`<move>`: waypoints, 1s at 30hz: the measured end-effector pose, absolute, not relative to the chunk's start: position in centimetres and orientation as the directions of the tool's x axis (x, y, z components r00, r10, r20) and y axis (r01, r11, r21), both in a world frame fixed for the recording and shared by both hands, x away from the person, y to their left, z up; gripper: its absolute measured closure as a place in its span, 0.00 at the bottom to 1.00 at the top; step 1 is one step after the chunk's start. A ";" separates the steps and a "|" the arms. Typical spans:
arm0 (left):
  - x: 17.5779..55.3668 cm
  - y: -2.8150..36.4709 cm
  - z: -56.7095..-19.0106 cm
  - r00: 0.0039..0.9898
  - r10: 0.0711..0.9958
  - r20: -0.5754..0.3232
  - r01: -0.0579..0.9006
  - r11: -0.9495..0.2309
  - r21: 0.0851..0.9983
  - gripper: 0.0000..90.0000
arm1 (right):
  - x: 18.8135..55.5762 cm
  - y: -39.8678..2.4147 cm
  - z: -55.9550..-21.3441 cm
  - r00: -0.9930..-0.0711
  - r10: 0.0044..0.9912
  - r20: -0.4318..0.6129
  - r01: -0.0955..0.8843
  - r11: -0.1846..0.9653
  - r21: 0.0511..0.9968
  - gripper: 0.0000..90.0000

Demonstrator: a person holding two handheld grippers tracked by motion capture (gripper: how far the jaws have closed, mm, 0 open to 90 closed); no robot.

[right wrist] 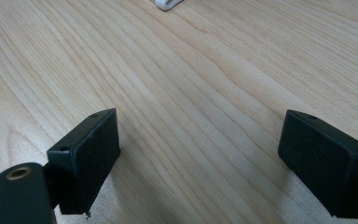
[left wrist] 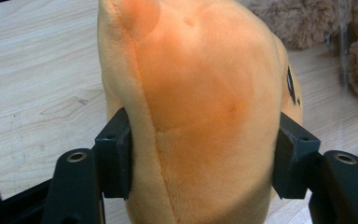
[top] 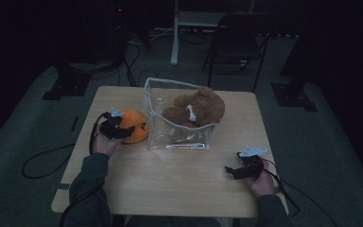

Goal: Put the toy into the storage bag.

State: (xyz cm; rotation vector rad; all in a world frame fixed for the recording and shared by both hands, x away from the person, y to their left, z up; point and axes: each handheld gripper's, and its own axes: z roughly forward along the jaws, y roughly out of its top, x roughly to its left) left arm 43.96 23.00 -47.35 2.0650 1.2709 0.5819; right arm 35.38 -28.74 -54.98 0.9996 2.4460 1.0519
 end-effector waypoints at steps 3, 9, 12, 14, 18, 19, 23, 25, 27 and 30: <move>43.9 22.9 -47.3 0.436 0.899 0.045 0.613 -0.333 0.716 0.42 | 35.4 -28.7 -55.0 -0.715 0.700 0.002 0.483 0.491 0.725 0.13; 43.7 22.9 -47.2 0.438 0.898 0.048 0.607 -0.335 0.720 0.45 | 35.4 -28.7 -55.0 -0.714 0.700 0.002 0.483 0.491 0.725 0.13; 43.7 23.0 -47.2 0.439 0.897 0.047 0.605 -0.333 0.723 0.45 | 35.4 -28.7 -55.0 -0.714 0.700 0.002 0.483 0.491 0.725 0.13; 43.6 23.0 -47.2 0.438 0.898 0.047 0.603 -0.332 0.725 0.45 | 35.4 -28.7 -55.0 -0.714 0.700 0.002 0.483 0.491 0.725 0.13; 43.5 23.0 -47.2 0.438 0.897 0.055 0.599 -0.337 0.726 0.45 | 35.4 -28.7 -55.0 -0.714 0.700 0.002 0.483 0.491 0.725 0.13; 43.5 23.0 -47.1 0.437 0.898 0.055 0.599 -0.336 0.727 0.45 | 35.4 -28.7 -55.0 -0.714 0.700 0.002 0.483 0.491 0.725 0.13; 43.4 23.0 -47.1 0.437 0.898 0.059 0.596 -0.338 0.728 0.46 | 35.4 -28.7 -55.0 -0.714 0.700 0.002 0.483 0.491 0.725 0.13; 43.4 23.0 -47.0 0.433 0.899 0.062 0.593 -0.336 0.732 0.46 | 35.4 -28.7 -55.0 -0.715 0.700 0.002 0.483 0.491 0.725 0.13; 43.3 23.1 -46.9 0.431 0.900 0.062 0.591 -0.333 0.735 0.46 | 35.4 -28.7 -55.0 -0.714 0.700 0.003 0.483 0.491 0.725 0.13; 43.2 23.3 -46.6 0.429 0.901 0.061 0.588 -0.330 0.739 0.46 | 35.4 -28.7 -55.0 -0.714 0.700 0.003 0.483 0.491 0.725 0.13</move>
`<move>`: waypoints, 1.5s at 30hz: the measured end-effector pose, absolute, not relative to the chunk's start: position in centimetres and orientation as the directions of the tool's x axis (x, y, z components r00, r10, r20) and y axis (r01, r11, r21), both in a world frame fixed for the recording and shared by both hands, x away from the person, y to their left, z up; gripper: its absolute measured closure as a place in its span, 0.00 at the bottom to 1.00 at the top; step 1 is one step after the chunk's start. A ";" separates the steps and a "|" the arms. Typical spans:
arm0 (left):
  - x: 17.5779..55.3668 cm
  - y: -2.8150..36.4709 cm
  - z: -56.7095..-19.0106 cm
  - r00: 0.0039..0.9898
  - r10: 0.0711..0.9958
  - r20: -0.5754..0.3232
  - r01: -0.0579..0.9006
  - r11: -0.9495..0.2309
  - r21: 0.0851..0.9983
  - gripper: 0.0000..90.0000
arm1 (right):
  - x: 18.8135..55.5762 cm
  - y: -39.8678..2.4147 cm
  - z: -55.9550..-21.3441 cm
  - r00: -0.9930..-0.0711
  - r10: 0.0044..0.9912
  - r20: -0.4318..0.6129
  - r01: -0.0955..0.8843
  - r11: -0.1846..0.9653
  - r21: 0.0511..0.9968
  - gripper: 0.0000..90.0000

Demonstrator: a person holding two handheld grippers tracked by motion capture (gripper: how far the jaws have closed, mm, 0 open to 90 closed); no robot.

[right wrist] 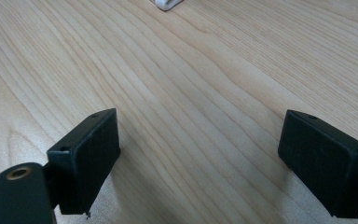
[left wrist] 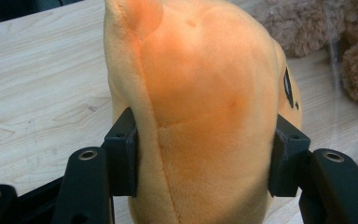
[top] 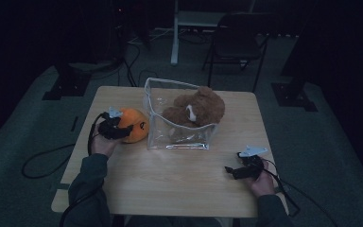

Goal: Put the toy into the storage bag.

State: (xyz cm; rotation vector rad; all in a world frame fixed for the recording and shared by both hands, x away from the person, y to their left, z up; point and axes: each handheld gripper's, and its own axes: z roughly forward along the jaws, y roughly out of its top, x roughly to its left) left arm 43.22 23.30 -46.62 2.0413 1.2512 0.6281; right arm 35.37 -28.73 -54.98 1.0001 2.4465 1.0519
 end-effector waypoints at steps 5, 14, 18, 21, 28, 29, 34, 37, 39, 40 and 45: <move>43.0 23.5 -46.2 0.421 0.905 0.065 0.581 -0.324 0.746 0.46 | 35.4 -28.7 -55.0 -0.714 0.700 0.002 0.483 0.491 0.725 0.13; 42.6 23.9 -45.6 0.413 0.908 0.075 0.570 -0.321 0.756 0.46 | 35.4 -28.7 -55.0 -0.714 0.700 0.003 0.484 0.491 0.725 0.13; 42.5 24.0 -45.2 0.411 0.908 0.081 0.565 -0.323 0.759 0.46 | 35.4 -28.7 -55.0 -0.714 0.700 0.003 0.484 0.490 0.725 0.13; 42.3 24.1 -45.0 0.409 0.909 0.085 0.562 -0.324 0.762 0.46 | 35.4 -28.7 -55.0 -0.714 0.700 0.003 0.484 0.491 0.725 0.13; 42.0 24.2 -44.5 0.404 0.911 0.089 0.549 -0.319 0.773 0.46 | 35.4 -28.7 -55.0 -0.714 0.700 0.003 0.483 0.491 0.725 0.13; 41.9 24.2 -44.4 0.404 0.910 0.094 0.546 -0.322 0.773 0.46 | 35.4 -28.7 -55.0 -0.714 0.700 0.003 0.484 0.491 0.725 0.13; 41.6 24.2 -43.9 0.403 0.910 0.098 0.536 -0.322 0.781 0.46 | 35.4 -28.7 -55.0 -0.714 0.700 0.003 0.484 0.491 0.725 0.13; 41.4 24.2 -43.6 0.402 0.910 0.103 0.528 -0.322 0.786 0.46 | 35.4 -28.7 -55.0 -0.714 0.700 0.003 0.484 0.491 0.725 0.13; 41.3 24.2 -43.4 0.402 0.909 0.112 0.522 -0.328 0.788 0.46 | 35.4 -28.7 -55.0 -0.714 0.700 0.002 0.484 0.491 0.725 0.13; 41.3 24.2 -43.3 0.400 0.910 0.114 0.520 -0.327 0.789 0.46 | 35.4 -28.7 -55.0 -0.714 0.700 0.002 0.484 0.491 0.725 0.13; 41.0 24.1 -42.8 0.400 0.908 0.125 0.509 -0.334 0.793 0.46 | 35.4 -28.7 -55.0 -0.714 0.700 0.003 0.484 0.491 0.725 0.13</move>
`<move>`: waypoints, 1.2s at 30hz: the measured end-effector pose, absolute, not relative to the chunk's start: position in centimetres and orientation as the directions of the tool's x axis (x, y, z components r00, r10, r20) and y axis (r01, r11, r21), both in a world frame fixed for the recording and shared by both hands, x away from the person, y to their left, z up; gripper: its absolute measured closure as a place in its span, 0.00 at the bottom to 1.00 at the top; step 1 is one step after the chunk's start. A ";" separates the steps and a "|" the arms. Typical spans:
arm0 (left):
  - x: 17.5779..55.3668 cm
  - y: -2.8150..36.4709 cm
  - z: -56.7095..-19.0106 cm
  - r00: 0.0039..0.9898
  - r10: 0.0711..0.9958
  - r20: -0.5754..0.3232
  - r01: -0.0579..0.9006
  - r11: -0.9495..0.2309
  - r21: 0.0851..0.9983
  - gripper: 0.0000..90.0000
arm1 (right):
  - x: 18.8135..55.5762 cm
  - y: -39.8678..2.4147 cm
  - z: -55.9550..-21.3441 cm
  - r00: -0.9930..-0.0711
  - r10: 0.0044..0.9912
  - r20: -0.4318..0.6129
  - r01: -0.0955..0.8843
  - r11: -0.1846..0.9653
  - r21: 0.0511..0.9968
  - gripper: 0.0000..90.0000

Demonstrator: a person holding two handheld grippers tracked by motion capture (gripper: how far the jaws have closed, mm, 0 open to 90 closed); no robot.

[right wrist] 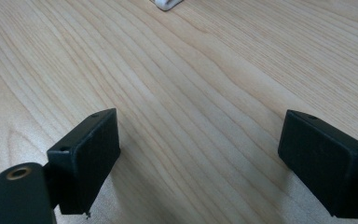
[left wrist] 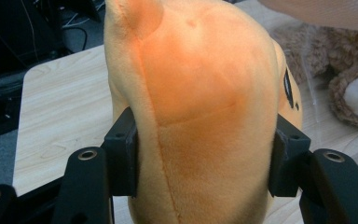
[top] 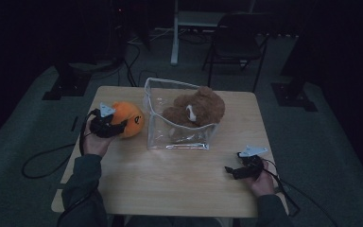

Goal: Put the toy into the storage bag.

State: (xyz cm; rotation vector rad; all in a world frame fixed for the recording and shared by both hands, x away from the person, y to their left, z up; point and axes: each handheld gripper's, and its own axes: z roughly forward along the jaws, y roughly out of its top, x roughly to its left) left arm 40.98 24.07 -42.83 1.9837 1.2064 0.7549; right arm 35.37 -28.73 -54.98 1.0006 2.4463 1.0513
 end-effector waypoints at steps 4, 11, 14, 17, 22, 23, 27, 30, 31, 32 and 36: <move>40.7 23.9 -42.4 0.399 0.907 0.135 0.496 -0.338 0.800 0.46 | 35.4 -28.7 -55.0 -0.714 0.700 0.003 0.483 0.491 0.725 0.13; 40.3 23.8 -41.5 0.400 0.903 0.159 0.476 -0.353 0.806 0.46 | 35.4 -28.7 -55.0 -0.715 0.700 0.001 0.482 0.491 0.725 0.13; 40.1 23.7 -41.2 0.399 0.902 0.164 0.468 -0.354 0.810 0.46 | 35.4 -28.7 -55.0 -0.715 0.699 0.001 0.482 0.491 0.726 0.13; 40.0 23.7 -41.0 0.398 0.901 0.170 0.460 -0.357 0.813 0.46 | 35.4 -28.7 -55.0 -0.714 0.700 0.003 0.483 0.491 0.725 0.13; 39.7 23.6 -40.6 0.399 0.900 0.177 0.447 -0.360 0.819 0.46 | 35.4 -28.7 -55.0 -0.715 0.699 0.001 0.482 0.491 0.726 0.13; 39.7 23.5 -40.5 0.400 0.899 0.181 0.445 -0.363 0.819 0.46 | 35.4 -28.7 -55.0 -0.715 0.699 0.000 0.481 0.492 0.726 0.13; 39.5 23.5 -40.1 0.400 0.897 0.186 0.435 -0.365 0.823 0.46 | 35.4 -28.7 -55.0 -0.715 0.699 0.001 0.482 0.491 0.726 0.13; 39.4 23.4 -39.8 0.399 0.897 0.191 0.428 -0.367 0.826 0.46 | 35.4 -28.7 -55.0 -0.714 0.700 0.002 0.483 0.491 0.725 0.13; 39.3 23.4 -39.7 0.400 0.896 0.195 0.426 -0.370 0.826 0.46 | 35.4 -28.7 -55.0 -0.714 0.700 0.002 0.483 0.491 0.725 0.13; 39.3 23.4 -39.6 0.400 0.895 0.196 0.424 -0.371 0.827 0.46 | 35.4 -28.7 -55.0 -0.714 0.700 0.002 0.483 0.491 0.725 0.13; 39.2 23.3 -39.4 0.398 0.895 0.200 0.418 -0.371 0.829 0.46 | 35.4 -28.7 -55.0 -0.715 0.700 0.002 0.483 0.491 0.725 0.13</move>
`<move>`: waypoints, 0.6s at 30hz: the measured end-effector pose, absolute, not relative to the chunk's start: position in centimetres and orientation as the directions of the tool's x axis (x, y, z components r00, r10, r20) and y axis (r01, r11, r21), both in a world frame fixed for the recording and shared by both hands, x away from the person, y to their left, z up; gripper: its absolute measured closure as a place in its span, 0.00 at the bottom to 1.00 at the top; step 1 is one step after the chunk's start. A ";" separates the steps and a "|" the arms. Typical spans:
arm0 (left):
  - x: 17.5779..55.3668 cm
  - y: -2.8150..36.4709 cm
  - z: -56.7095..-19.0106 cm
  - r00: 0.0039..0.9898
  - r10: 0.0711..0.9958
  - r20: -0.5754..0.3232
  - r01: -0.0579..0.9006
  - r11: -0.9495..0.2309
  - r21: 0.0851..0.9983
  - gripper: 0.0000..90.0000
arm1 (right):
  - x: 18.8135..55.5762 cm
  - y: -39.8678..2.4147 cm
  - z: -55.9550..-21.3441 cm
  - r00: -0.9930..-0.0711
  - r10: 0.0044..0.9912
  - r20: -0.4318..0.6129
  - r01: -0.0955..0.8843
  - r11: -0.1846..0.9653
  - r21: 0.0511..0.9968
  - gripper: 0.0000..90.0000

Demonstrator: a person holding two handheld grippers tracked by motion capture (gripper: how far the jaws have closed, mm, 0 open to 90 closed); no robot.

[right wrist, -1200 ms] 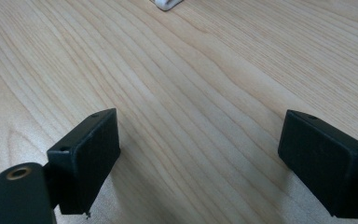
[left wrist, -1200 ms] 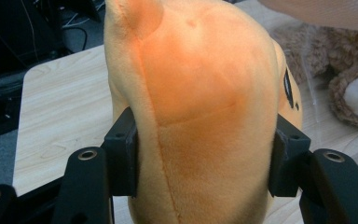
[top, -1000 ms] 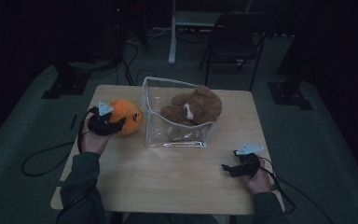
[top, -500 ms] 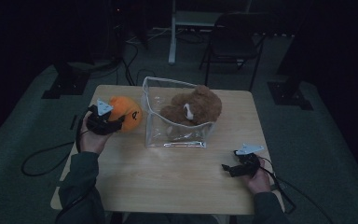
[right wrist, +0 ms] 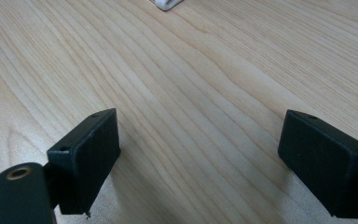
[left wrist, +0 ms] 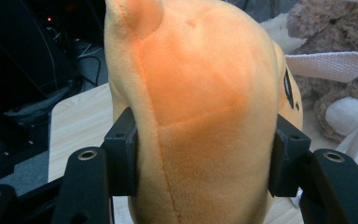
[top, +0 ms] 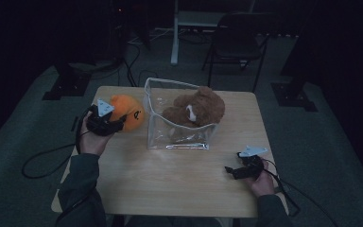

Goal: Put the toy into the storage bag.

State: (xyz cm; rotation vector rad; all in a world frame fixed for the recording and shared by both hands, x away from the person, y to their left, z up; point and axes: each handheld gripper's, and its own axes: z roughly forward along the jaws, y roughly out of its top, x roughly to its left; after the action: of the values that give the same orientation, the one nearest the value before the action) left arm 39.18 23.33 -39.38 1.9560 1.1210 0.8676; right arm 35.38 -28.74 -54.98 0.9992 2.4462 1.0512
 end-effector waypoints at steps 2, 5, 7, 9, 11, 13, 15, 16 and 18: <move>39.0 23.3 -39.2 0.398 0.894 0.206 0.412 -0.375 0.831 0.46 | 35.4 -28.7 -55.0 -0.714 0.700 0.001 0.483 0.491 0.725 0.13; 38.9 23.3 -39.0 0.397 0.893 0.211 0.407 -0.378 0.832 0.46 | 35.4 -28.7 -55.0 -0.714 0.700 0.002 0.483 0.491 0.725 0.13; 38.9 23.3 -38.9 0.396 0.893 0.213 0.404 -0.377 0.833 0.46 | 35.4 -28.7 -55.0 -0.715 0.700 0.002 0.483 0.491 0.725 0.13; 38.9 23.3 -38.8 0.395 0.893 0.215 0.400 -0.378 0.835 0.46 | 35.4 -28.7 -55.0 -0.714 0.700 0.002 0.483 0.491 0.725 0.13; 38.8 23.3 -38.6 0.396 0.892 0.219 0.397 -0.381 0.835 0.46 | 35.4 -28.7 -55.0 -0.715 0.700 0.002 0.483 0.491 0.725 0.13; 38.7 23.3 -38.5 0.393 0.892 0.222 0.396 -0.382 0.835 0.46 | 35.4 -28.7 -55.0 -0.714 0.700 0.002 0.483 0.491 0.725 0.13; 38.7 23.4 -38.4 0.392 0.893 0.220 0.392 -0.379 0.838 0.46 | 35.4 -28.7 -55.0 -0.715 0.700 0.002 0.483 0.491 0.725 0.13; 38.7 23.4 -38.3 0.392 0.893 0.222 0.390 -0.380 0.839 0.46 | 35.4 -28.7 -55.0 -0.714 0.700 0.002 0.483 0.491 0.725 0.13; 38.6 23.4 -38.2 0.391 0.893 0.223 0.388 -0.380 0.840 0.46 | 35.4 -28.7 -55.0 -0.715 0.699 0.001 0.483 0.492 0.725 0.13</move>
State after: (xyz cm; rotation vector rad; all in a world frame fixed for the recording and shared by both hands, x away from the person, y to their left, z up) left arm 38.62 23.40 -38.20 1.9408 1.0980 0.9062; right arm 35.38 -28.74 -54.98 0.9985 2.4469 1.0502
